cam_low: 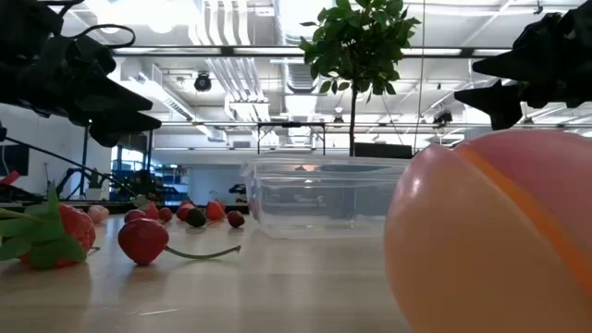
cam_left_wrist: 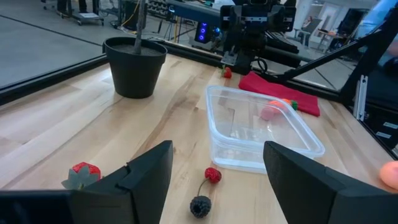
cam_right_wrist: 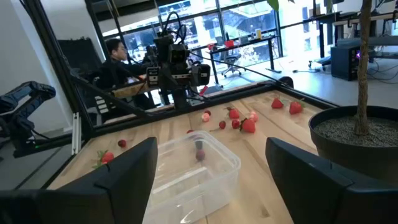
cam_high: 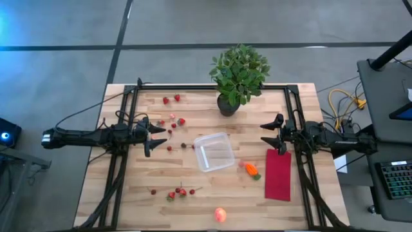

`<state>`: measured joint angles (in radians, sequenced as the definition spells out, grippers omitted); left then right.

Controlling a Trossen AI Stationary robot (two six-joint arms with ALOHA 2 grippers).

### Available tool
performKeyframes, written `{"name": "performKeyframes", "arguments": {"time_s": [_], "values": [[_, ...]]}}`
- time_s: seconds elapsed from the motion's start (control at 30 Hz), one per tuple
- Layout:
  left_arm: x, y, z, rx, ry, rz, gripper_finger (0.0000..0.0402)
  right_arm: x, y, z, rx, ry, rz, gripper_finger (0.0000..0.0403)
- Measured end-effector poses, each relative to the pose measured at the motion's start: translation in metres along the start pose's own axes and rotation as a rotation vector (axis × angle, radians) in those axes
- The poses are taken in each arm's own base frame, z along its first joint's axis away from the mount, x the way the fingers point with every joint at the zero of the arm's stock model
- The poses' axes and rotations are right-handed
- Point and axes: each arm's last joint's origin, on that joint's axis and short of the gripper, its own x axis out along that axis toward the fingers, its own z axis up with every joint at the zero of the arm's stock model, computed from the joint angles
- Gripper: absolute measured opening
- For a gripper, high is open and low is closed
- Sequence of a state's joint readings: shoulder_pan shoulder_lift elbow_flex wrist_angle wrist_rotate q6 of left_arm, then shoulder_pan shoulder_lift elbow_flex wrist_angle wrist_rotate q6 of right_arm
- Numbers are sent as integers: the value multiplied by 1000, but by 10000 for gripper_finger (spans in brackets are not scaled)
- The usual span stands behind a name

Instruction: Pick and placing Produce into tupperware

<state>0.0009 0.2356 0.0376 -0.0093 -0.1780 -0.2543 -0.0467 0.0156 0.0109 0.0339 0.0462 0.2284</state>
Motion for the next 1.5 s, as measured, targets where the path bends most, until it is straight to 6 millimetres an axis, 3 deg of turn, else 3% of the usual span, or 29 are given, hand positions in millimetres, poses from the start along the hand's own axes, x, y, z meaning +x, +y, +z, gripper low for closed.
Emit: {"name": "performKeyframes", "arguments": {"time_s": [1.5], "values": [[0,0,0,0,0,-2,238,0,0,1,51,-7,2,290]]}}
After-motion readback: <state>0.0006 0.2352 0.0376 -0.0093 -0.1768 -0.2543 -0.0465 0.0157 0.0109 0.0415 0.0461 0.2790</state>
